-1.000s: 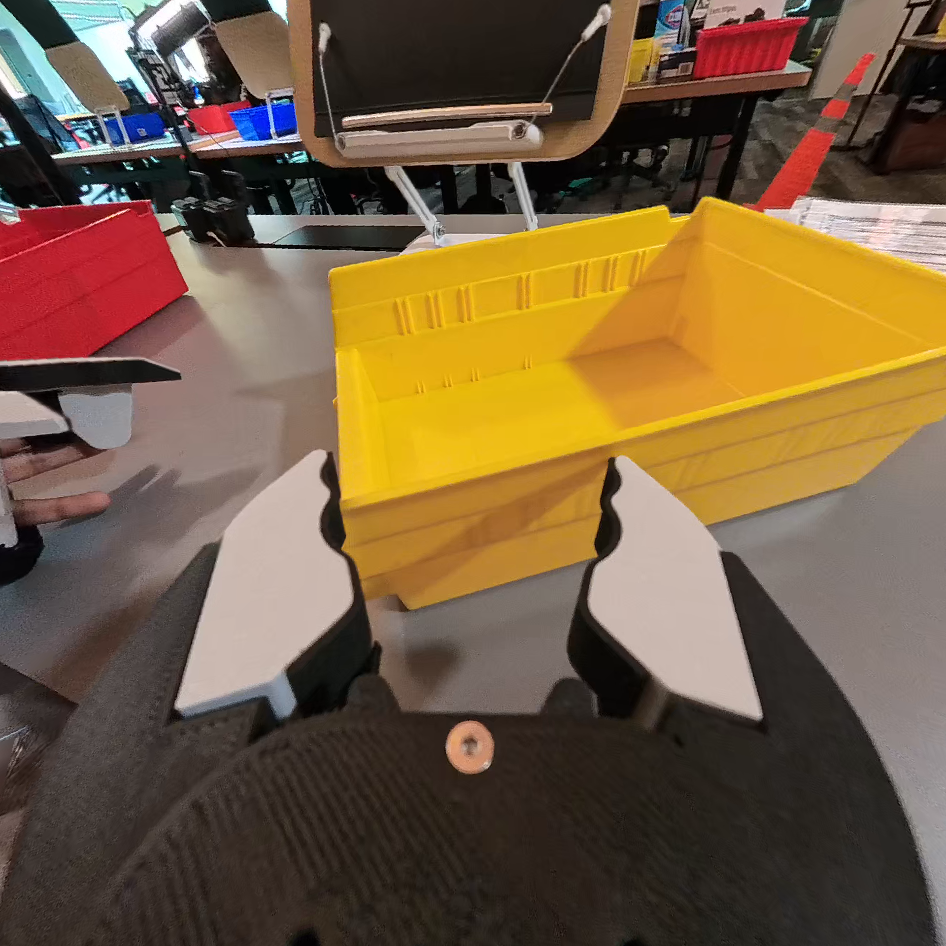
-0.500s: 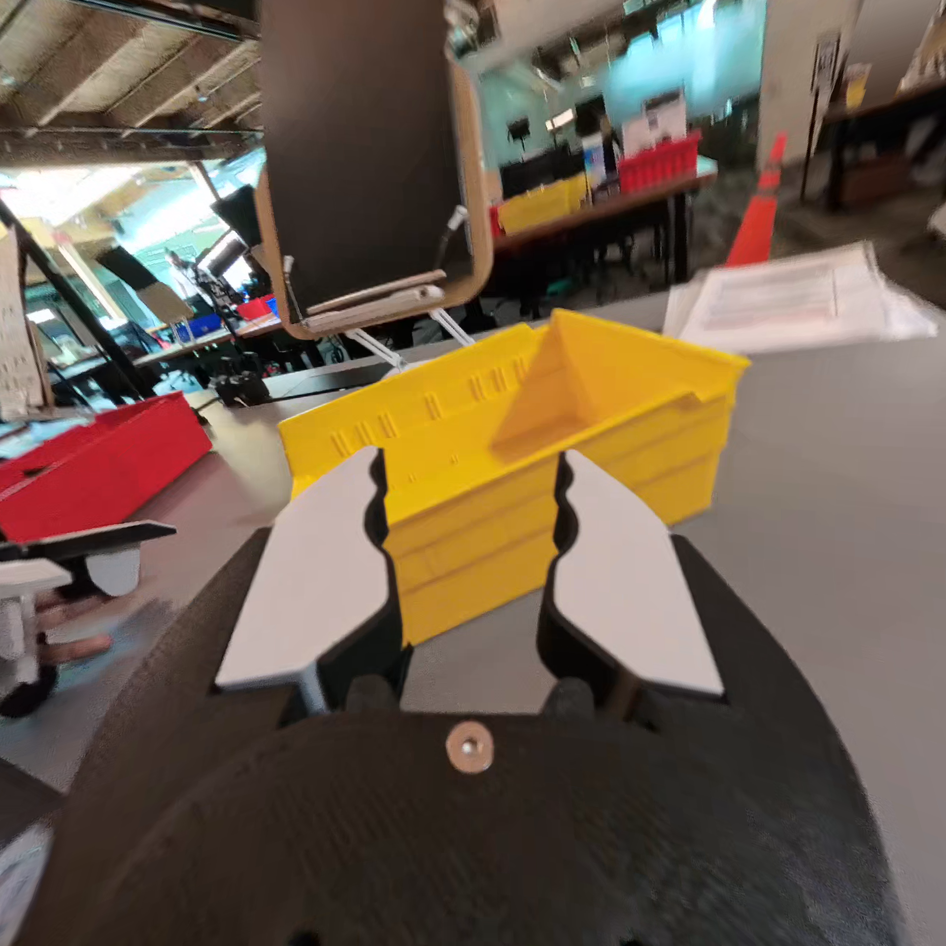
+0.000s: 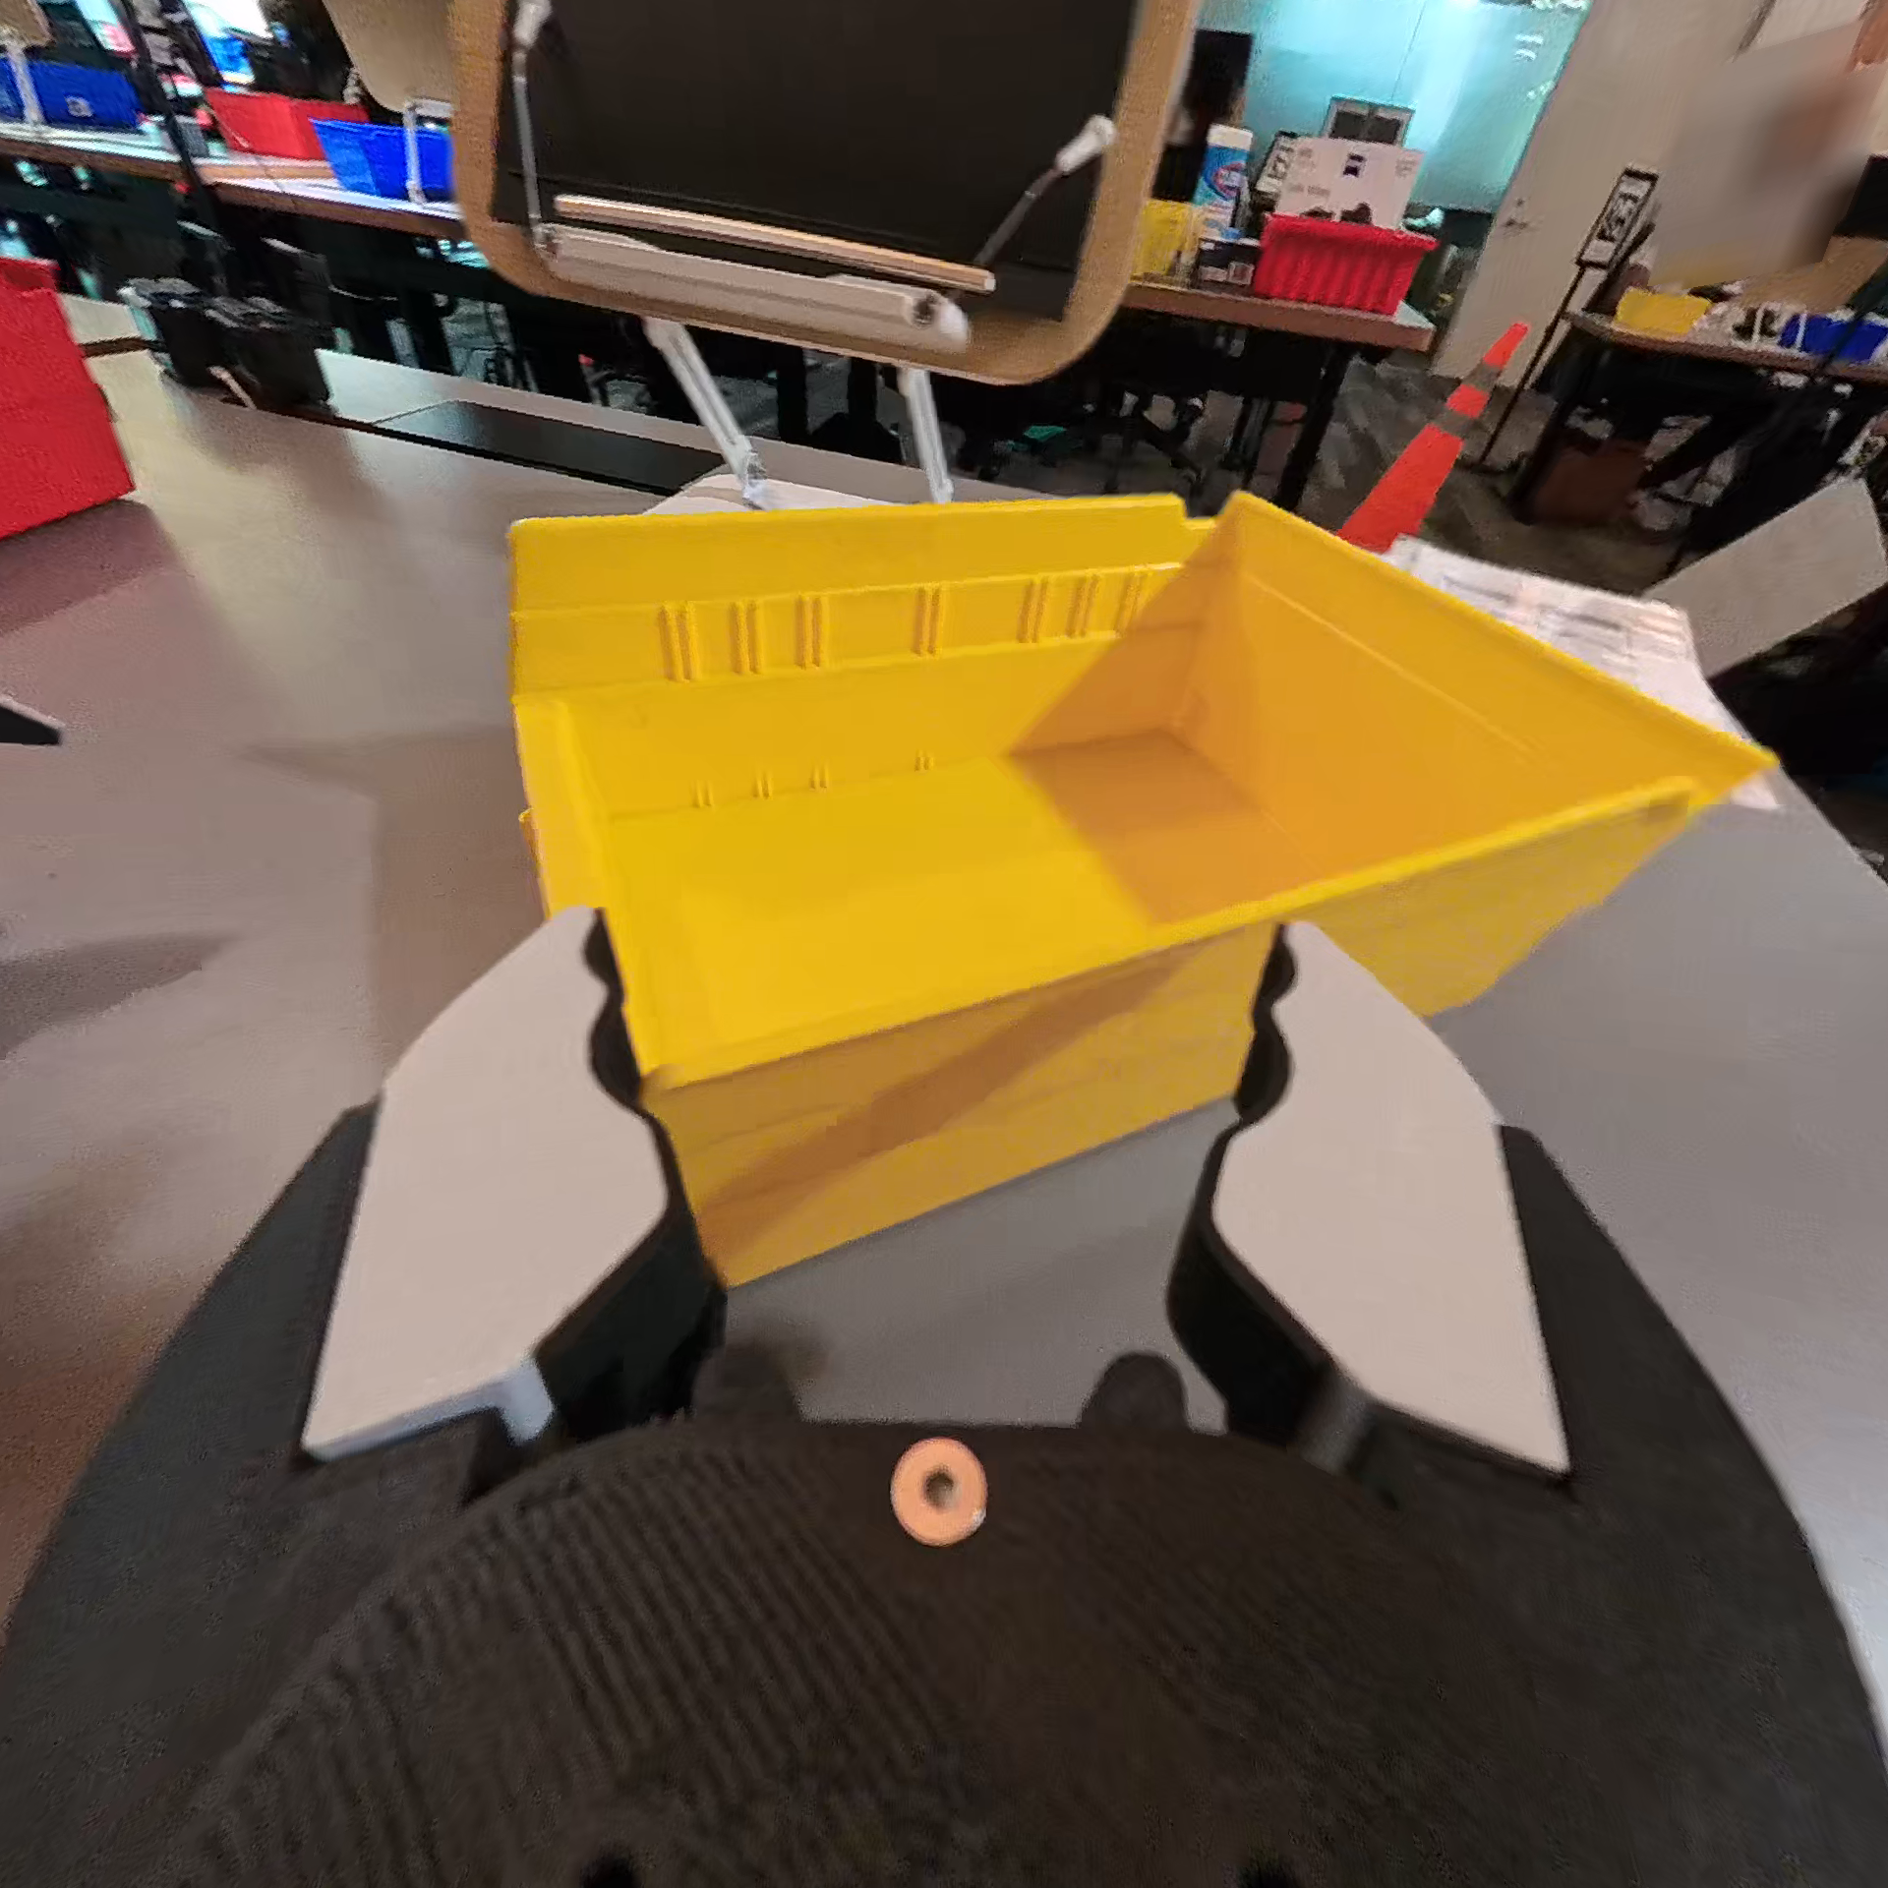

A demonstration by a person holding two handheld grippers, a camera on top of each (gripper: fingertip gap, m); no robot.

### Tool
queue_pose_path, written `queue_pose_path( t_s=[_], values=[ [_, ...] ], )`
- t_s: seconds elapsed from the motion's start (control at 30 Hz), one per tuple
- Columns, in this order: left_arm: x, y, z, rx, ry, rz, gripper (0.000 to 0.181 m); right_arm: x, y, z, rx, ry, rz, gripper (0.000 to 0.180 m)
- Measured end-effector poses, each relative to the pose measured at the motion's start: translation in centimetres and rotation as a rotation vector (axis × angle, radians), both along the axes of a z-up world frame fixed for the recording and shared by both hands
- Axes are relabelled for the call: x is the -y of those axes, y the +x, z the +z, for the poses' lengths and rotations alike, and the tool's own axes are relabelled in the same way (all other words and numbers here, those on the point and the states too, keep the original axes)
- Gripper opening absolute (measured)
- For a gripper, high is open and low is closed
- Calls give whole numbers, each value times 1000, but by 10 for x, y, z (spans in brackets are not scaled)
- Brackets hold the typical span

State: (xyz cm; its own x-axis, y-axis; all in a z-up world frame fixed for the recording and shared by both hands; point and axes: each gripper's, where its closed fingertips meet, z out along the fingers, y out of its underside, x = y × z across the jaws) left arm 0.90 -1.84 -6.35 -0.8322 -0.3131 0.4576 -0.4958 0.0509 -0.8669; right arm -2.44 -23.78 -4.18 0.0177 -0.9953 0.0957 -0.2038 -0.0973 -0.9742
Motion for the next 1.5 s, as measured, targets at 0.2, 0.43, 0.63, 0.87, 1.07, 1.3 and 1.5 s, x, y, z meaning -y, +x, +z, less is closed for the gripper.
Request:
queue_pose_path(
  t_s=[0.2, 0.43, 0.63, 0.87, 1.07, 1.3, 1.5],
  values=[
    [-1, 0, 2, 4, -11, 1, 106, 73, -12, -7, -49, 97, -137, 86],
    [-2, -1, 1, -32, -34, -16, 106, 177, -45, -29, -138, 162, -345, 71],
    [-2, -1, 2, -51, -56, -30, 105, 198, -57, -29, -114, 267, -287, 3],
    [1, -8, -3, -103, -45, -68, 105, 235, -76, -30, -112, 168, -341, 11],
    [2, -13, -5, -187, -72, -117, 95, 266, -108, 12, 65, 81, -600, 9],
    [4, -16, -4, -175, -76, -142, 91, 57, -69, 113, 480, 34, -3, 0],
    [-10, -4, 0, -135, -21, -122, 79, -114, -34, 28, 69, 146, 614, 5]
  ],
)
